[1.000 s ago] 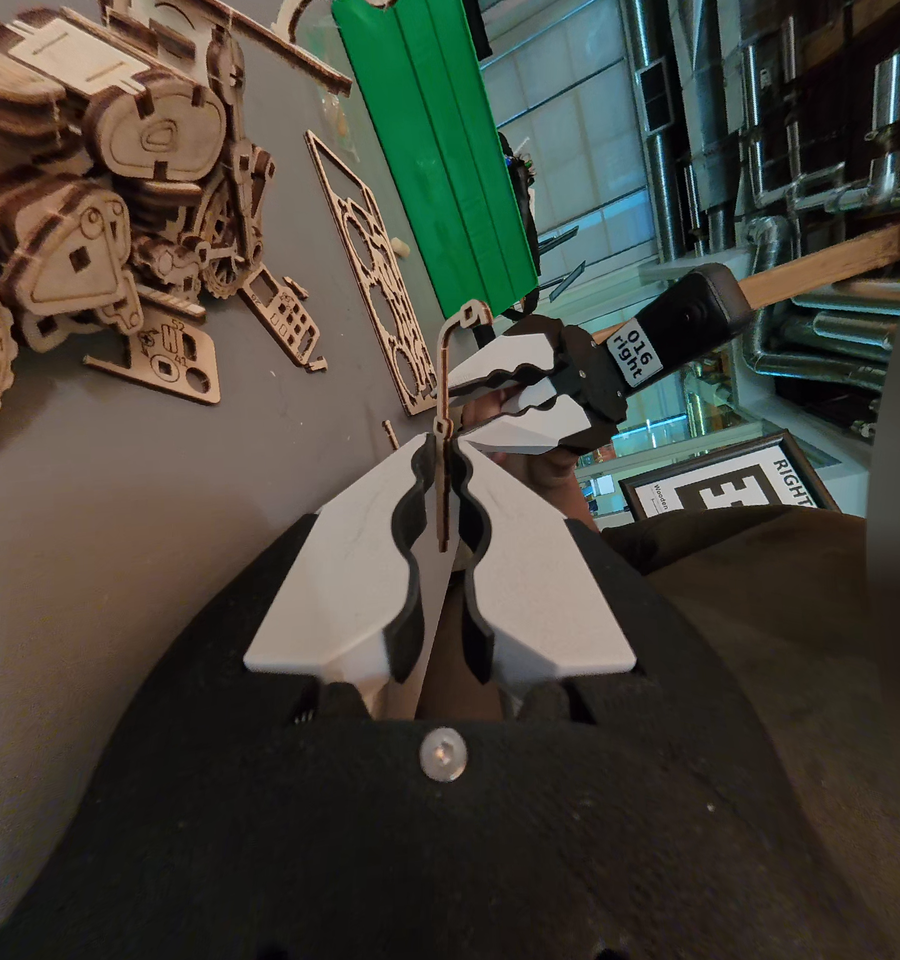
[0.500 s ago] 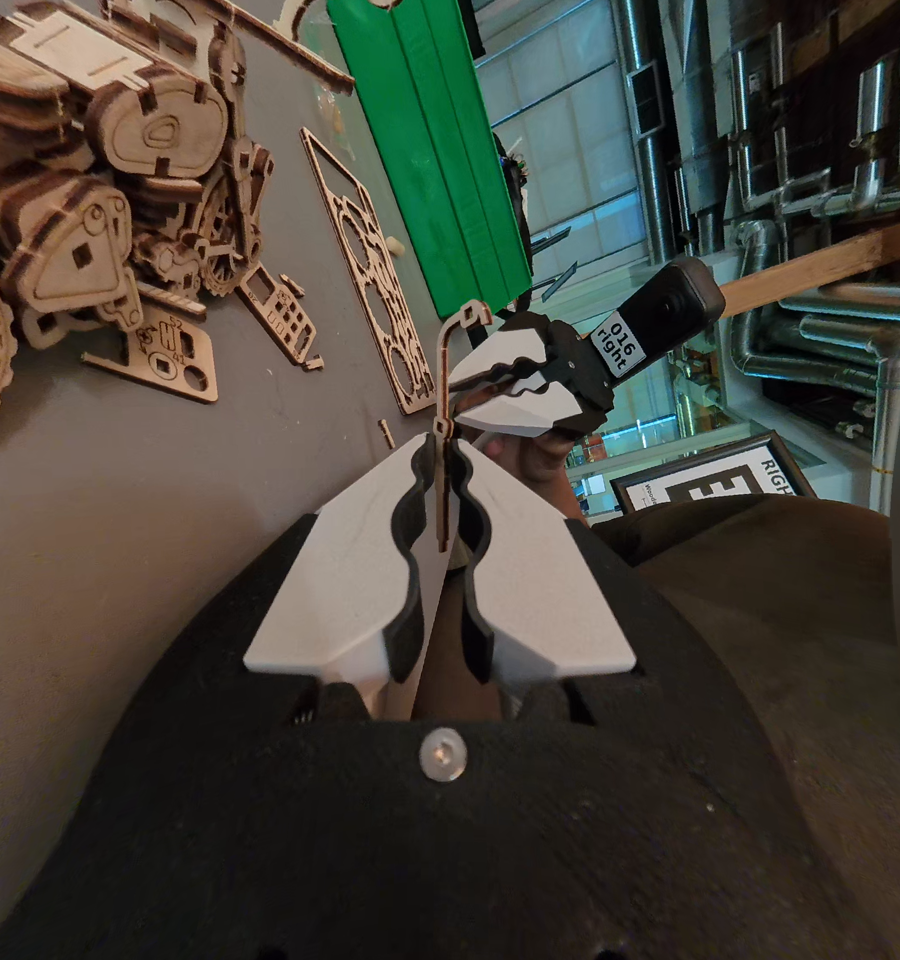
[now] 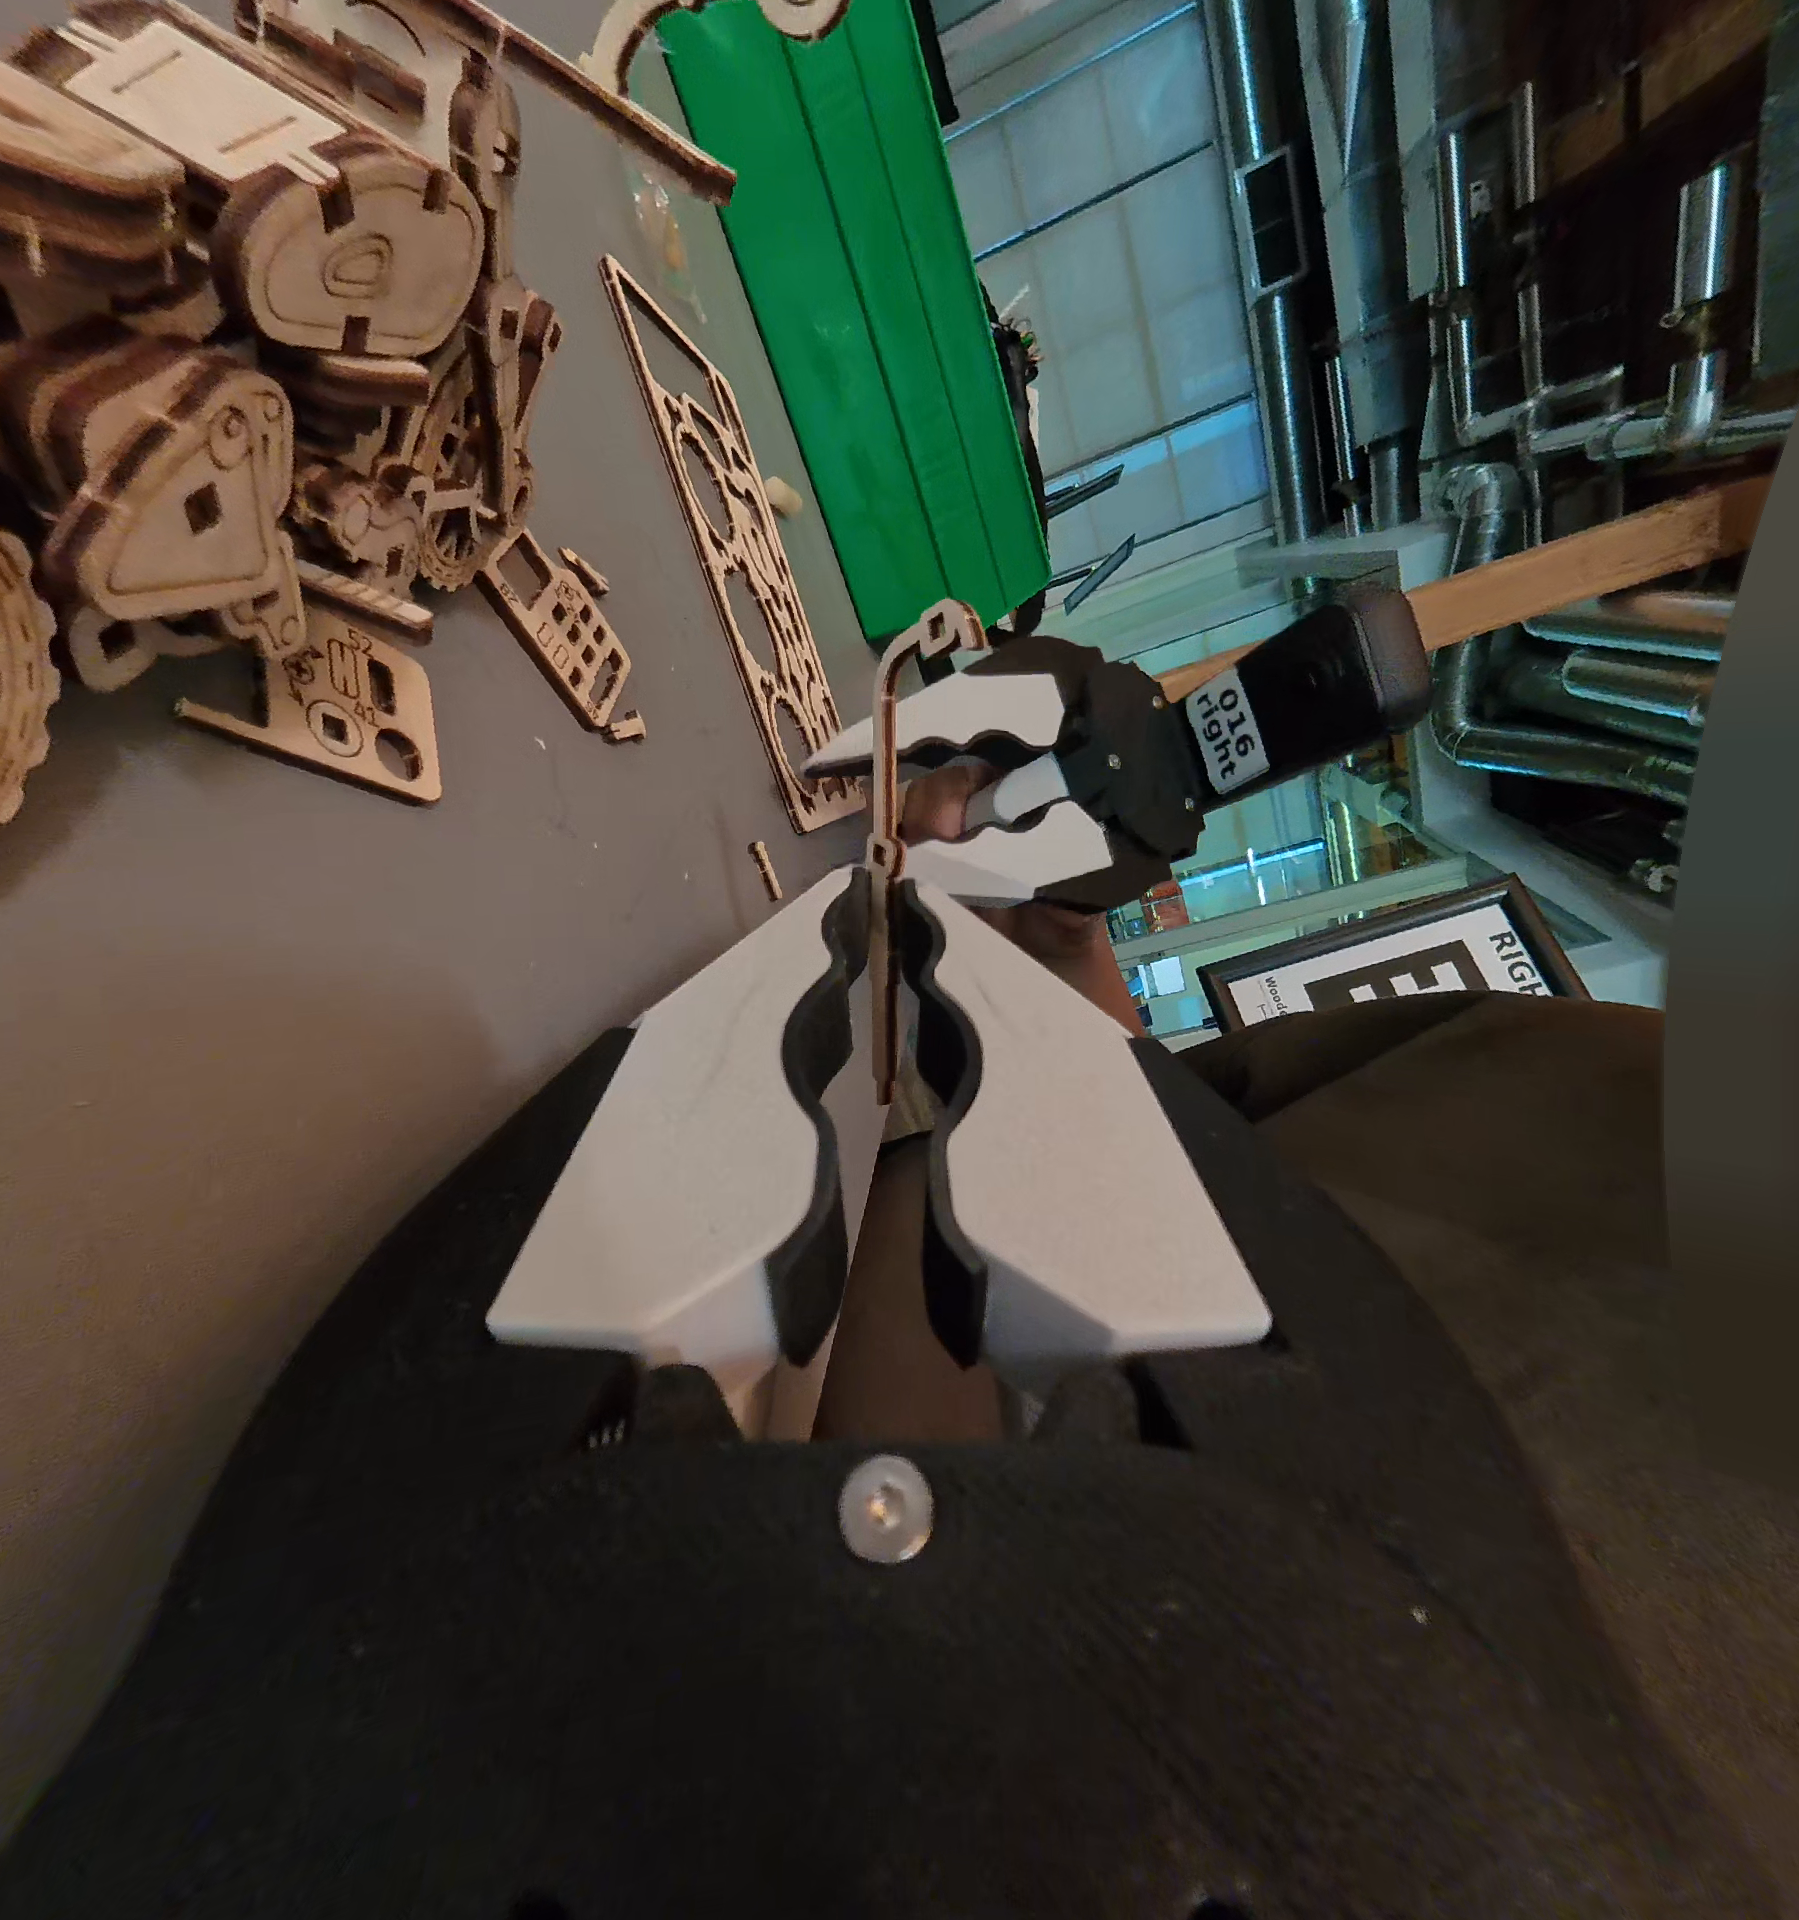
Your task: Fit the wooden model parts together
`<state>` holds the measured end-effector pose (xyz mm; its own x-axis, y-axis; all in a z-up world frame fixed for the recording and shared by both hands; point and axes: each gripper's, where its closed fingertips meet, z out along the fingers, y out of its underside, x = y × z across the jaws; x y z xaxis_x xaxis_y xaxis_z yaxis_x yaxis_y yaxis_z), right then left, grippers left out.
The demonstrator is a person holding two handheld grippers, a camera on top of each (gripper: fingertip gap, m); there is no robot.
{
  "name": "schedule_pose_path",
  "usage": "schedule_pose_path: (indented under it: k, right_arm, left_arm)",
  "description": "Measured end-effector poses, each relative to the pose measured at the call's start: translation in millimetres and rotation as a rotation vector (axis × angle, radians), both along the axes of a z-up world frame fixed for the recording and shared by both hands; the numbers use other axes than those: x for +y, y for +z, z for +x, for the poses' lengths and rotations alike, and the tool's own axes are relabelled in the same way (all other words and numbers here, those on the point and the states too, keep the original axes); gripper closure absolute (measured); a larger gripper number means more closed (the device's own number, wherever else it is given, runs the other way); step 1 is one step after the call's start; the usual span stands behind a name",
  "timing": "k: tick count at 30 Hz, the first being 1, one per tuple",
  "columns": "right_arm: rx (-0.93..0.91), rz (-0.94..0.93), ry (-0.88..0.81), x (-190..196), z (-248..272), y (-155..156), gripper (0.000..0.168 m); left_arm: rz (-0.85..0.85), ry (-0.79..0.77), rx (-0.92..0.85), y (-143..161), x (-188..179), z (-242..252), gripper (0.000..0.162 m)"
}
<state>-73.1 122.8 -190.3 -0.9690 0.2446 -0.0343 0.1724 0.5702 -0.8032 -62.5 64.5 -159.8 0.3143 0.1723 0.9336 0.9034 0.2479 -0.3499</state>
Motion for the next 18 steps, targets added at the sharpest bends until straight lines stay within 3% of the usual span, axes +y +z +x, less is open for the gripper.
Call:
schedule_pose_path:
  k: [18]
  right_arm:
    - [-0.036,0.072,0.048,-7,7,-17,0.139]
  left_arm:
    - [0.001,-0.032,-0.009,-1,3,3,0.159]
